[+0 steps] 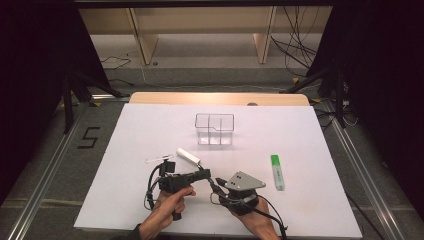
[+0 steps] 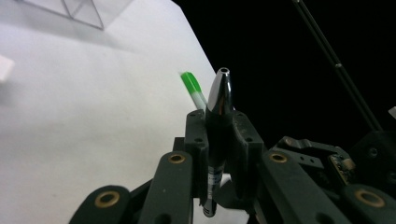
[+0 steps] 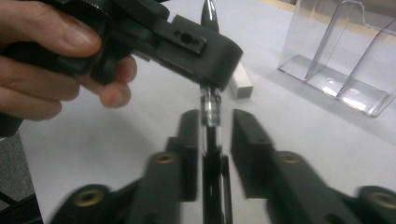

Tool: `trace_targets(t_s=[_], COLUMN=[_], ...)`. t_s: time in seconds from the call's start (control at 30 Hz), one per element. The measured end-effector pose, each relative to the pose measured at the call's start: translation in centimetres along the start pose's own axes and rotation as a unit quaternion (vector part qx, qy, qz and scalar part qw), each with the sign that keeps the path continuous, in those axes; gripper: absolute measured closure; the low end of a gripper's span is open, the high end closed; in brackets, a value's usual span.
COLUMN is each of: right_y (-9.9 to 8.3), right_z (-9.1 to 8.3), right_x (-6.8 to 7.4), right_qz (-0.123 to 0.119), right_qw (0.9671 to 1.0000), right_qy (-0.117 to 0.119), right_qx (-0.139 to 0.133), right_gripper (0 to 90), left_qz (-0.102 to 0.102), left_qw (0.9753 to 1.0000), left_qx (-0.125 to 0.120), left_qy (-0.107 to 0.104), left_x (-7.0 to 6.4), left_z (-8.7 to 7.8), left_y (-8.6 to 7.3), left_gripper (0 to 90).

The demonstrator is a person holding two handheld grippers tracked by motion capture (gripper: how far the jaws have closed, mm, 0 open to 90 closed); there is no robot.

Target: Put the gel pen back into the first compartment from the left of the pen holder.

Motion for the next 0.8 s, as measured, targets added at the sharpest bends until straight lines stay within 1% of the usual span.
trace_targets(t_s=[0.07,0.13,0.2,0.3,0.43,0.5,0.57,0.8], right_y=[0.1,0.1,0.1,-0.2,-0.8,-1.1,-1.4,-2.3], right_z=[-0.5,-0.9,-1.2,-1.4,-1.5,-1.6,-1.9,-2.8], right_x=[-0.5,-1.0,-1.5,-2.0,-2.5,-2.8,-2.9,-3.6], right_qz=[0.002,0.016,0.024,0.031,0.034,0.037,0.045,0.055], right_qw=[1.0,0.9998,0.9996,0.9994,0.9993,0.9992,0.9989,0.9982], right_qy=[0.001,0.004,0.005,0.002,-0.004,-0.01,-0.01,-0.023], right_qx=[-0.003,-0.01,-0.015,-0.016,-0.013,-0.011,-0.012,-0.01], right_gripper=[64.1,59.0,55.1,49.2,41.1,38.8,37.5,33.1], left_qz=[0.013,0.016,0.022,0.032,0.053,0.065,0.073,0.085], left_qw=[0.9999,0.9998,0.9995,0.999,0.9974,0.9962,0.995,0.9922], left_qx=[-0.007,-0.014,-0.02,-0.029,-0.043,-0.05,-0.058,-0.077], left_qy=[0.007,0.007,0.009,0.013,0.023,0.029,0.035,0.048], left_x=[0.0,0.0,-0.1,-0.2,-0.4,-0.5,-0.5,-0.2], left_z=[-0.3,-0.6,-0.8,-1.0,-1.3,-1.5,-1.6,-2.0], left_y=[0.5,0.9,1.4,2.2,3.5,4.1,4.8,6.8], left_gripper=[79.8,79.7,79.7,79.7,79.7,79.7,79.7,79.7])
Point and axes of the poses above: each handheld gripper's, and its own axes: z roughly forward along the jaws, y roughly out of its top, x roughly to its left, the point moved 6 cm from there along z, roughly forward along the jaws, and after that the axes turned 2 degrees about y, right-handed, at the moved point
